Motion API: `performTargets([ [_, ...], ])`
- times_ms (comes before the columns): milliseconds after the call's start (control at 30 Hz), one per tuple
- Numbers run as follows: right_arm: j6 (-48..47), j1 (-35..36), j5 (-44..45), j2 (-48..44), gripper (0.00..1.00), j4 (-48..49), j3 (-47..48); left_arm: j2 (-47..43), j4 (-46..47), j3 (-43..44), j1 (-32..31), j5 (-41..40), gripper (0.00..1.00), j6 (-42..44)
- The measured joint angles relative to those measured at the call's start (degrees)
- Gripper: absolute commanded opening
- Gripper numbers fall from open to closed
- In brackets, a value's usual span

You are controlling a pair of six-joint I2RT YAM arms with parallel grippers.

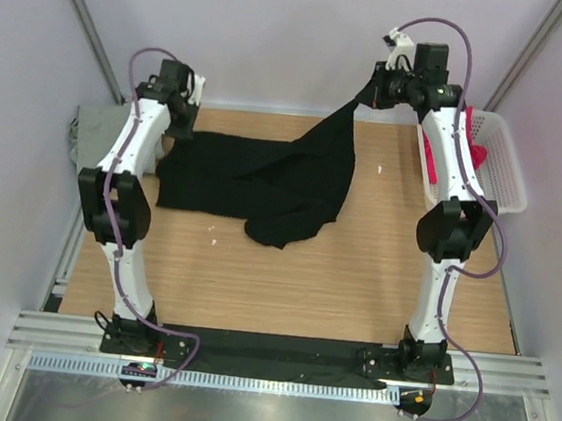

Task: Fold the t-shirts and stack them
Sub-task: Flatten the tshirt out

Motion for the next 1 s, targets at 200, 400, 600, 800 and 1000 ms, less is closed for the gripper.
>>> performTargets([
  [200,-0.63,-2.25,1.46,-6.67,0.01,0.35,-0.02,-7.13,1.03,10.73,0.0,0.07,0.04,0.52],
  [400,-1.77,-2.16,1.42,-12.41,0.01,0.46,-2.64,-9.22,0.22,7.54,-0.63,1.57,0.0,0.28],
  [600,-1.64,-1.88,0.46,-12.74,0.01,0.11,-3.41,-9.62,-1.92,4.13,-3.13,2.54,0.0,0.96],
  [800,-1.6,-1.95,-0.55,-17.18,0.01,-0.07,-5.84,-16.28,-1.97,4.13,-4.87,2.62,0.0,1.97],
  [1000,-1.6,-1.92,-1.09,-23.32,0.01,0.76,-8.81,-17.09,-1.75,4.17,-4.74,2.64,0.0,2.97],
])
